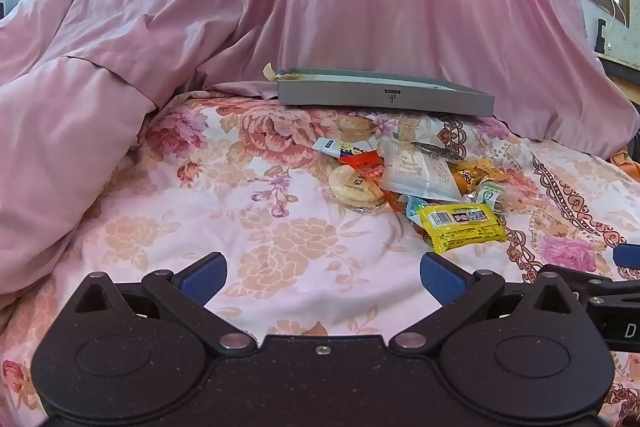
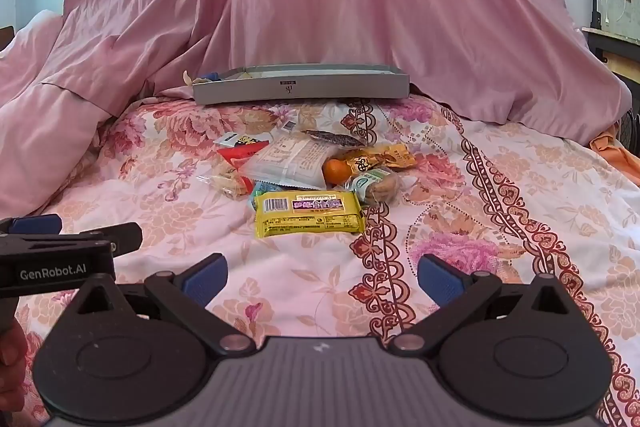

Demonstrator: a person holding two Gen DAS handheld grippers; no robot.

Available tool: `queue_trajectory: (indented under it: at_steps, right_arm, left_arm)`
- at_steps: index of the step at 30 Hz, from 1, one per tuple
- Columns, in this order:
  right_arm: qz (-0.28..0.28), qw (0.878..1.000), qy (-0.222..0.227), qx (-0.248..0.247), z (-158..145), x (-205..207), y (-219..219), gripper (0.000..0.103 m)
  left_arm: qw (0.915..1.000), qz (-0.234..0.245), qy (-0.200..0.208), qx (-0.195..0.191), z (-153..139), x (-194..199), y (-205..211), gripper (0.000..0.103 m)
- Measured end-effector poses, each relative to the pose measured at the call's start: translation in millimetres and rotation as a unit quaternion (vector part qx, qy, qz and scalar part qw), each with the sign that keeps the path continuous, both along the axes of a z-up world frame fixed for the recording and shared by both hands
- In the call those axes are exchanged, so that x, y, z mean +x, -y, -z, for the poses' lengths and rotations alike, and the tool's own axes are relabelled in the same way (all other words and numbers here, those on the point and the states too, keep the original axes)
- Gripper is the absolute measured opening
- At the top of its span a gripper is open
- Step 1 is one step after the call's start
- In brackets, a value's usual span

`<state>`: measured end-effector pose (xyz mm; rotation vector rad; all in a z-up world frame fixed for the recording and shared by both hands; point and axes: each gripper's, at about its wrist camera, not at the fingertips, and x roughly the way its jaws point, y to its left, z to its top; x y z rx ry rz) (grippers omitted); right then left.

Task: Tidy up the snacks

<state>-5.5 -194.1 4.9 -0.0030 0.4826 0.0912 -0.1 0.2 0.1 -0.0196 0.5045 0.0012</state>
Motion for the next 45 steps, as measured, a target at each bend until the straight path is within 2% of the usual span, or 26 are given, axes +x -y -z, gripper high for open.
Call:
queue_trajectory:
  at_steps: [45]
  right_arm:
    - [0.0,1.0,-0.003,0.002,1.5,-0.8,0.8,0.103]
  left_arm:
    - [1.0,-0.001,0.0,-0.001,0.0,0.0,0.0,0.102]
